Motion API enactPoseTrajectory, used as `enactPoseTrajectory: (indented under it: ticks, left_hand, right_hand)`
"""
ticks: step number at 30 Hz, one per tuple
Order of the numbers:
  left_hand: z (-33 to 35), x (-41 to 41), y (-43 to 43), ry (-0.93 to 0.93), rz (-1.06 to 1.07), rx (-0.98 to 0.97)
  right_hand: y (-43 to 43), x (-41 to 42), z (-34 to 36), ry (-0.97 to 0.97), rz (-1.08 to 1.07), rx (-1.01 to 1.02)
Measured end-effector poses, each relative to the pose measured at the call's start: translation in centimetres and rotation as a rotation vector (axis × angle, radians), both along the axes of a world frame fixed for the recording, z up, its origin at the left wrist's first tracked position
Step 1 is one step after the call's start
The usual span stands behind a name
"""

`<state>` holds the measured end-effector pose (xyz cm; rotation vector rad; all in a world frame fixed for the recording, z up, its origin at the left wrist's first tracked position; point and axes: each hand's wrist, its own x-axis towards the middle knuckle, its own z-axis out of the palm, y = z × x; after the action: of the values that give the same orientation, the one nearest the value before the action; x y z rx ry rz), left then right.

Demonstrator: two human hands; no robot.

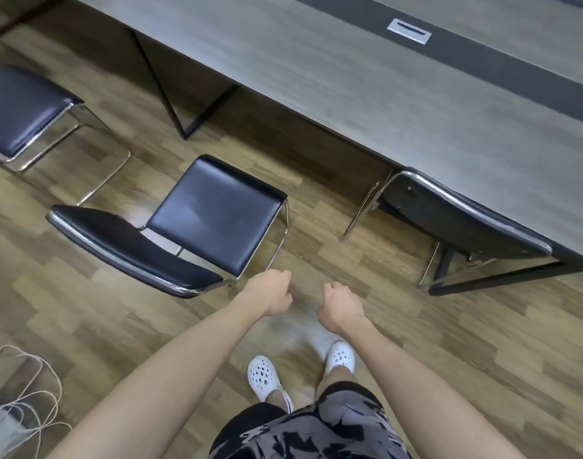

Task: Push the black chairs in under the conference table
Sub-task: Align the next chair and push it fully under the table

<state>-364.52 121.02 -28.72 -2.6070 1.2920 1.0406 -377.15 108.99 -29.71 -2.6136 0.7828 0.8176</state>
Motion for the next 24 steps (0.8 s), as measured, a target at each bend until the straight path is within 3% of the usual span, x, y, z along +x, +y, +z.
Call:
enactPoseTrajectory:
  ticks: [24]
  left_hand:
    - [-1.4, 11.1, 2.4, 0.049, 0.153, 0.133]
  right_hand:
    - [1.0, 13.0, -1.6, 0.061, 0.176, 0.118]
